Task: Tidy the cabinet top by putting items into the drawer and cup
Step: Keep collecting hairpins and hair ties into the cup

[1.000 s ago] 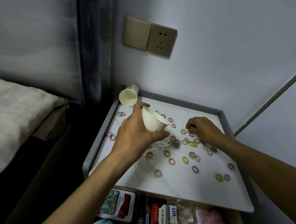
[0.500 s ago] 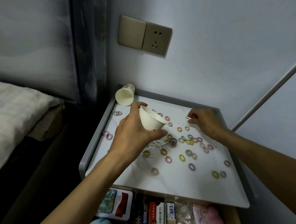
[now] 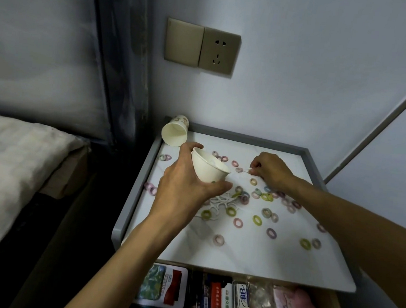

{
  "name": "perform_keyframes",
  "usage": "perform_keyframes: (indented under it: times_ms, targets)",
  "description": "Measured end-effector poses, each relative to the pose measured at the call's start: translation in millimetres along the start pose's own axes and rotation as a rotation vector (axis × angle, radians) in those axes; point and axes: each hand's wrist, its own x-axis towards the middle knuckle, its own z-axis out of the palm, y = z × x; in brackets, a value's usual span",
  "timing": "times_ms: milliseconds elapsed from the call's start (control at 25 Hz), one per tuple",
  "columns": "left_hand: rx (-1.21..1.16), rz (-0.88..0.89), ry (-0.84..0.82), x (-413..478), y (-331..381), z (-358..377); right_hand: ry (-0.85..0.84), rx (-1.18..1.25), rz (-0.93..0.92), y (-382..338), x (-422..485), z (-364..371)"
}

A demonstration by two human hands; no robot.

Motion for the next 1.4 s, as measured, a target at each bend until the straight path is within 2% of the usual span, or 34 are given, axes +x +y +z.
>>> perform_keyframes:
  times_ms: [160,320,440,560,680,800,920,1120,1280,1400]
  targets:
    - [-0.004,0.006,0.003,1,2,-1,0.051,0.02,0.066,2,-9,-17]
    - [0.003,0.004,-0.014,-1,6,5,0.09,0.205,-0.084,-19,-29,-80]
    - [0.022,0.007,-0.063,-10,13,16,-0.079,0.311,-0.269,-66,-56,-123]
    - [0.029,0.018,-0.088,-14,15,20,-0.27,0.207,-0.442,-115,-79,-131]
    - [-0.015,0.029,-0.074,-13,15,18,-0.326,0.238,-0.506,-133,-87,-128]
    - [-0.036,0.034,-0.053,-11,13,14,-0.19,0.471,-0.415,-114,-74,-128]
    - [-0.061,0.025,-0.015,-8,10,11,-0.081,0.621,-0.16,-70,-50,-105]
    - [-0.028,0.051,-0.001,-5,5,6,-0.109,0.158,0.047,-24,-28,-31]
    - [0.032,0.064,-0.006,-4,0,3,-0.038,0.147,0.074,-21,-21,1]
    - [0.045,0.055,0.002,-3,-4,1,-0.052,0.152,0.043,-23,-19,5]
